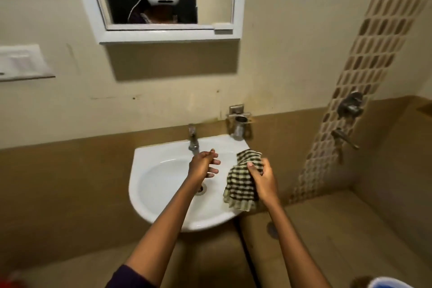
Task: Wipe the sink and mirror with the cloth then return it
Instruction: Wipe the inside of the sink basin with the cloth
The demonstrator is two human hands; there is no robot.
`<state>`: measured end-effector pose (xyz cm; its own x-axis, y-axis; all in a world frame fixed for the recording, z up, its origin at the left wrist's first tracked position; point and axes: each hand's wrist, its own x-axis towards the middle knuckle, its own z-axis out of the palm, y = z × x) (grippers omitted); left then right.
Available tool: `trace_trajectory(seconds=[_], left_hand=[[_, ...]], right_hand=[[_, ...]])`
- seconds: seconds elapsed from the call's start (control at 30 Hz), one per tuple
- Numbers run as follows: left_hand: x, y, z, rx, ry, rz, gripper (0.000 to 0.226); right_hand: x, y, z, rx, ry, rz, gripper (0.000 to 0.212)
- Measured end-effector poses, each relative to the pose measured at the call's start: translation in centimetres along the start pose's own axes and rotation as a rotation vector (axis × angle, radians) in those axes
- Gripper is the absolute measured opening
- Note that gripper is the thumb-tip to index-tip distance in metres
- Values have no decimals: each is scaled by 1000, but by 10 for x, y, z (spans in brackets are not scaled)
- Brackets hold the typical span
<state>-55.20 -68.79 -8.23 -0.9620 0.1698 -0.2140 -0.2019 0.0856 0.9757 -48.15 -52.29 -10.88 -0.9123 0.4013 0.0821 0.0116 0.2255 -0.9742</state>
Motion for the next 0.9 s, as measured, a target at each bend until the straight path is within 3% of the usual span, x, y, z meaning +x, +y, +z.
trace_trajectory(seconds=[0.1, 0.27, 0.6, 0.77, 0.83, 0.9], left_hand=[[10, -12, -32, 28, 69, -64, 18], [29, -21, -56, 24, 79, -104, 22], [72, -27, -95, 9, 215, -174, 22], [101, -23, -130, -21, 327, -164, 21], [113, -28, -140, -42, 370, -174, 20], [125, -32, -144, -54, 403, -192, 20]], right_hand=[[4, 8, 10, -118, 162, 73, 31], [33, 19, 4, -336, 307, 207, 40], [117, 21, 50, -485, 232, 284, 65], [159, 61, 71, -584, -30, 172, 61], [173, 84, 74, -691, -60, 63, 59], [182, 106, 81, -723, -12, 34, 70]])
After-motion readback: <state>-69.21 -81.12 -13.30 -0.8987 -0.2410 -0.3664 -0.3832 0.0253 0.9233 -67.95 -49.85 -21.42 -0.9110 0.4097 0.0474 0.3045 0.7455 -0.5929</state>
